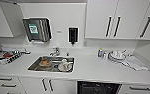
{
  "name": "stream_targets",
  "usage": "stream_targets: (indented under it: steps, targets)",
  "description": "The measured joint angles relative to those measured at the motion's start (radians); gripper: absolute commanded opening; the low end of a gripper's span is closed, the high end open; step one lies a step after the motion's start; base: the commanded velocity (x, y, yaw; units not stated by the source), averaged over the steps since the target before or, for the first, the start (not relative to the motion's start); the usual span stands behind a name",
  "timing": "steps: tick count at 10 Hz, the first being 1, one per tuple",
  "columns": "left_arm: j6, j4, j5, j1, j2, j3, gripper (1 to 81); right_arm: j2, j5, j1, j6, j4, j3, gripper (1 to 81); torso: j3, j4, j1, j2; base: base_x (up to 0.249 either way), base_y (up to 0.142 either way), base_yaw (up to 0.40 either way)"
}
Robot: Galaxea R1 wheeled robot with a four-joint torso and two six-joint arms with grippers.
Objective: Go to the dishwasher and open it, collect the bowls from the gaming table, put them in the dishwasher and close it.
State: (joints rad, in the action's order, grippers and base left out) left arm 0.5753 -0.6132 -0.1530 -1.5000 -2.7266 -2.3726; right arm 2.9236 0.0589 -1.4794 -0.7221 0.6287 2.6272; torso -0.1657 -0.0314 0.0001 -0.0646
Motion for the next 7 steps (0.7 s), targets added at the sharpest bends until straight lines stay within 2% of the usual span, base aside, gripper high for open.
stream_targets:
  steps: [3, 4, 7]
  targets:
    - [0.000, 0.000, -0.006, 0.003, -0.006, 0.001, 1.0, -0.003, 0.002, 0.000, -0.005, 0.000, -0.006, 1.0, -0.002, 0.000, 0.000, 0.000, 0.000, 0.000, 0.000]
    - [0.000, 0.002, -0.034, 0.003, -0.005, 0.006, 1.0, -0.011, 0.010, -0.001, -0.006, -0.001, -0.017, 1.0, -0.015, 0.000, -0.001, 0.000, 0.000, 0.000, 0.000]
    - [0.001, 0.003, -0.051, 0.009, 0.024, 0.119, 1.0, -0.024, 0.029, -0.015, -0.009, -0.003, -0.039, 1.0, -0.094, 0.000, -0.001, 0.000, 0.000, 0.000, 0.000]
